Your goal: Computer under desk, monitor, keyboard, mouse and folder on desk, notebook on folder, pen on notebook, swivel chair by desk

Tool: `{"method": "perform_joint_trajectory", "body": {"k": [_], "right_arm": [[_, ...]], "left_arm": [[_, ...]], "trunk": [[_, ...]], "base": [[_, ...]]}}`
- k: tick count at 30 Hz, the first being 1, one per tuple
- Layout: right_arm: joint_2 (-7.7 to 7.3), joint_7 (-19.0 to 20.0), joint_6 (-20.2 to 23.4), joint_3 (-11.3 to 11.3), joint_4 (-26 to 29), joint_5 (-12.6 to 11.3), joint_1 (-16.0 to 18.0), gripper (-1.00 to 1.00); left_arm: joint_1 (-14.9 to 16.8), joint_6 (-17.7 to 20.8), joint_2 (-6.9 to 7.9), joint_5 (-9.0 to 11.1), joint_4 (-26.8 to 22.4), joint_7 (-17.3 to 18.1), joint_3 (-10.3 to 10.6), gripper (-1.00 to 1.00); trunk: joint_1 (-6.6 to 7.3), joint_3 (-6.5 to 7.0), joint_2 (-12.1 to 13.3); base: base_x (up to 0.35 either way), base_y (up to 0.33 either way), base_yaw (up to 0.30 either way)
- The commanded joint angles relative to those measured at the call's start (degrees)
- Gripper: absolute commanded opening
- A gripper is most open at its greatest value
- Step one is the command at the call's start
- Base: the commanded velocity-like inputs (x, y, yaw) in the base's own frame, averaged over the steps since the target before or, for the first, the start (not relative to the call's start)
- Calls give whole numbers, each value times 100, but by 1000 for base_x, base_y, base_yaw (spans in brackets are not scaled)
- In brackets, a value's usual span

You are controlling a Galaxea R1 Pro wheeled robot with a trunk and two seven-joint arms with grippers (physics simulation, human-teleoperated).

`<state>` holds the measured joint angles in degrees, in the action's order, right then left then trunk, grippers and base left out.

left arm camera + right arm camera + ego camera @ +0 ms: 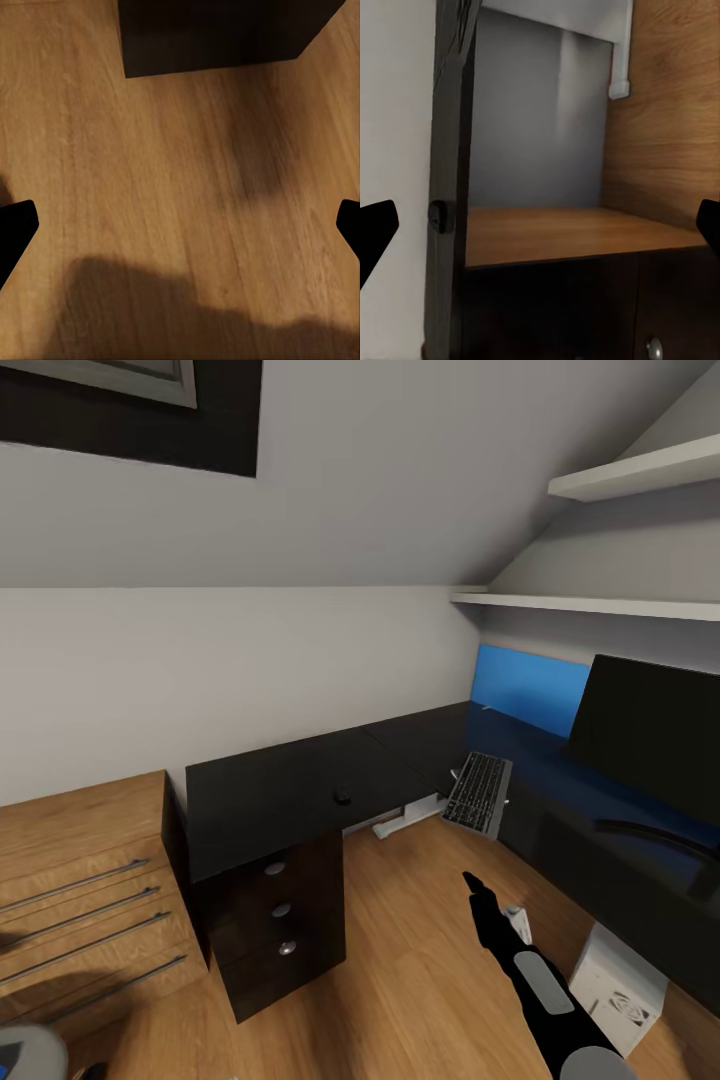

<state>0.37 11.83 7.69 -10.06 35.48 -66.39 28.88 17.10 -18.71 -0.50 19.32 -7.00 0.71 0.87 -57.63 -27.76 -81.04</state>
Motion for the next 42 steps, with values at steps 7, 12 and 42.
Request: {"method": "perform_joint_trajectory", "body": {"k": [7,12,42], "right_arm": [[26,-269,45,32,-14,48,3,100],[82,-534,57,-5,-46,-70,3,100],[159,1148,4,-287,70,-1387,3,100]], "left_arm": [[4,-19,-2,36,13,8,11,100],[4,-19,-3,37,14,8,11,100],[4,-19,-22,27,15,0,18,100]], "trunk": [[0,-6,-3],[0,-6,-3],[-109,-96,-204]], "base": [[1,0,0],[0,0,0],[0,0,0]]}}
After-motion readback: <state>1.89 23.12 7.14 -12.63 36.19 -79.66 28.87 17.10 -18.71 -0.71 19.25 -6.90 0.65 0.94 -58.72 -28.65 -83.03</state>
